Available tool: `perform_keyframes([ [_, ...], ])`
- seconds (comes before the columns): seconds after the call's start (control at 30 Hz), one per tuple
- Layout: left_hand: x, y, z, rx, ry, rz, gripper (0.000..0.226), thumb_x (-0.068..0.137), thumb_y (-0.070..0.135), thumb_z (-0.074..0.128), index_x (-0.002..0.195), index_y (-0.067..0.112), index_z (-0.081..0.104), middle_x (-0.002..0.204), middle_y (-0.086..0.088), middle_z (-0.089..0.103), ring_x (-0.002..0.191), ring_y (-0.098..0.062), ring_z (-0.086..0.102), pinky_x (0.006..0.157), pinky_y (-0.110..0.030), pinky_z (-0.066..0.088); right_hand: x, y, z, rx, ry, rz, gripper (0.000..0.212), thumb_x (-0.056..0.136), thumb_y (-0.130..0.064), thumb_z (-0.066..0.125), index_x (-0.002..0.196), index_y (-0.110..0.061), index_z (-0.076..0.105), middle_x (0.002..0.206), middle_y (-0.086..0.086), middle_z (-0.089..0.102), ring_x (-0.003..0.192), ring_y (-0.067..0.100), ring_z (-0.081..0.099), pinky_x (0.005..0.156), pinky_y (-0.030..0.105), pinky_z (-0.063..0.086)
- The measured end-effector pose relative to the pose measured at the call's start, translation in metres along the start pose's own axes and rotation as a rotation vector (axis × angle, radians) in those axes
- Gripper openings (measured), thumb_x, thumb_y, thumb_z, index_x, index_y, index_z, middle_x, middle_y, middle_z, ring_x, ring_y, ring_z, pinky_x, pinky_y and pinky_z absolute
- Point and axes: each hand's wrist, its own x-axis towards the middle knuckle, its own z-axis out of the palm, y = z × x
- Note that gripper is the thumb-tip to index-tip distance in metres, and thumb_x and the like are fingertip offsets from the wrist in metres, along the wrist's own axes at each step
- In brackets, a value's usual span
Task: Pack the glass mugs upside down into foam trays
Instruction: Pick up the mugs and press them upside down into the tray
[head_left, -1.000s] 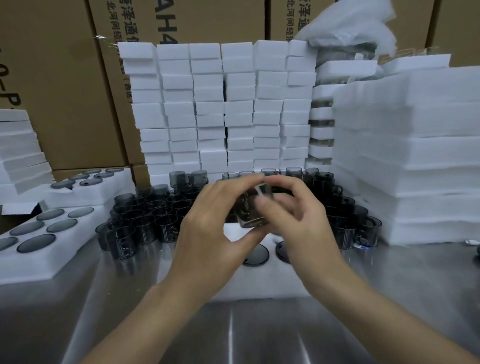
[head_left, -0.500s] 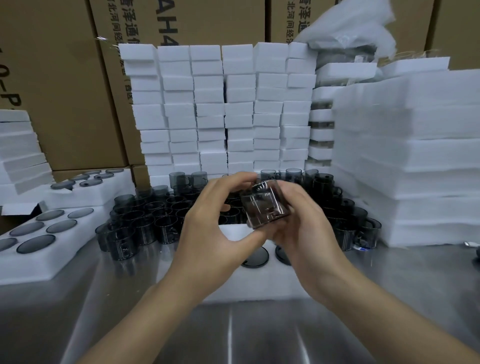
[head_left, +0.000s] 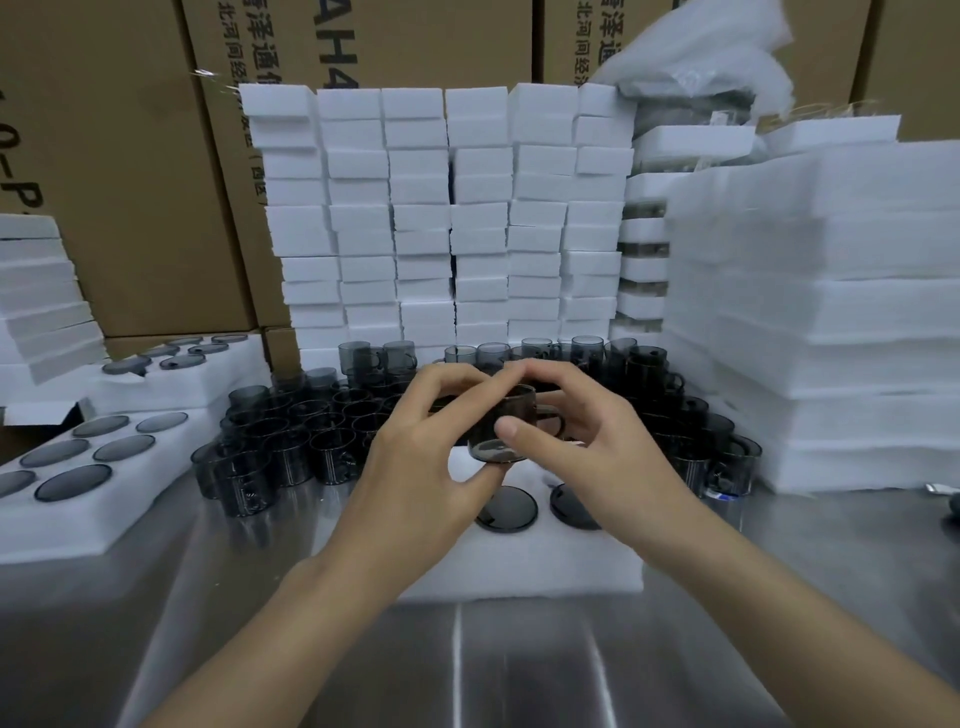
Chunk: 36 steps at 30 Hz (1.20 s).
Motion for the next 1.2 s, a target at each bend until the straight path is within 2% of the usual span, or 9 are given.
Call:
perform_keyframes([
  [0.13,0.0,-0.011,-0.001,0.012,-0.111,-0.15,0.08,0.095,0.03,0.079,0.164,0.04,0.04,0.151,0.021,0.044,0.143,0.0,0.045,0.112,-0.024,0.044,0.005,0.017,-0.005,-0.102,0.137,-0.011,0.007,0.095,-0.027,0.081,0.097,-0.028,0.075,0.085,-0.008,0.075,0.075,0.013,0.067,0.071,0.031,0.056],
  [0.2,0.001,-0.018,-0.005,0.104,-0.213,-0.273,0.071,0.102,0.046,0.066,0.165,0.042,0.034,0.16,0.026,0.036,0.147,0.008,0.032,0.119,-0.024,0.034,0.006,0.026,-0.01,-0.234,0.19,-0.027,0.005,0.096,-0.033,0.08,0.094,-0.032,0.075,0.085,-0.006,0.077,0.077,0.017,0.072,0.071,0.026,0.058],
  [0.3,-0.001,-0.028,-0.01,0.226,-0.492,-0.476,0.067,0.106,0.06,0.048,0.167,0.037,0.032,0.173,0.014,0.026,0.16,-0.004,0.013,0.13,-0.033,0.017,0.007,0.037,-0.017,-0.351,0.201,-0.01,0.005,0.1,-0.036,0.074,0.1,-0.04,0.077,0.09,-0.015,0.078,0.081,0.003,0.074,0.07,0.008,0.05],
  [0.37,-0.001,-0.03,-0.011,0.225,-0.636,-0.579,0.065,0.106,0.063,0.046,0.164,0.034,0.039,0.176,0.004,0.024,0.164,-0.013,0.012,0.13,-0.035,0.013,0.008,0.043,-0.021,-0.436,0.194,0.012,0.01,0.103,-0.039,0.068,0.108,-0.04,0.077,0.095,-0.023,0.076,0.089,0.001,0.072,0.079,0.018,0.054],
  [0.43,0.0,-0.03,-0.012,0.194,-0.645,-0.623,0.057,0.105,0.062,0.051,0.155,0.035,0.053,0.172,0.003,0.032,0.16,-0.017,0.027,0.128,-0.034,0.023,0.009,0.046,-0.023,-0.492,0.184,0.013,0.012,0.104,-0.041,0.066,0.108,-0.042,0.076,0.097,-0.024,0.075,0.093,0.002,0.07,0.082,0.025,0.054],
  [0.53,0.001,-0.03,-0.013,0.232,-0.649,-0.616,0.037,0.105,0.057,0.056,0.13,0.033,0.071,0.162,0.004,0.04,0.15,-0.02,0.043,0.119,-0.032,0.034,0.008,0.044,-0.022,-0.491,0.15,0.009,0.006,0.1,-0.046,0.069,0.098,-0.045,0.075,0.092,-0.022,0.075,0.09,0.001,0.07,0.076,0.019,0.05],
  [0.67,0.001,-0.026,-0.013,0.238,-0.661,-0.609,0.03,0.102,0.058,0.059,0.101,0.033,0.076,0.141,0.011,0.043,0.131,-0.016,0.052,0.099,-0.029,0.035,0.008,0.042,-0.019,-0.552,0.125,0.017,0.022,0.087,-0.064,0.069,0.089,-0.042,0.073,0.087,-0.018,0.073,0.091,0.005,0.067,0.08,0.035,0.056],
  [0.83,0.002,-0.024,-0.017,0.185,-0.705,-0.583,0.033,0.098,0.065,0.06,0.1,0.037,0.078,0.135,0.018,0.041,0.123,-0.007,0.045,0.098,-0.03,0.032,0.008,0.041,-0.02,-0.62,0.014,0.082,0.026,0.089,-0.061,0.075,0.085,-0.036,0.07,0.087,-0.013,0.072,0.092,0.005,0.066,0.085,0.043,0.058],
  [1.2,0.003,-0.02,-0.023,0.161,-0.731,-0.535,0.036,0.094,0.07,0.064,0.1,0.039,0.081,0.132,0.023,0.043,0.123,0.002,0.039,0.099,-0.027,0.029,0.008,0.036,-0.017,-0.7,0.004,0.103,0.032,0.088,-0.066,0.072,0.083,-0.035,0.066,0.085,-0.014,0.067,0.089,0.001,0.064,0.082,0.043,0.058],
])
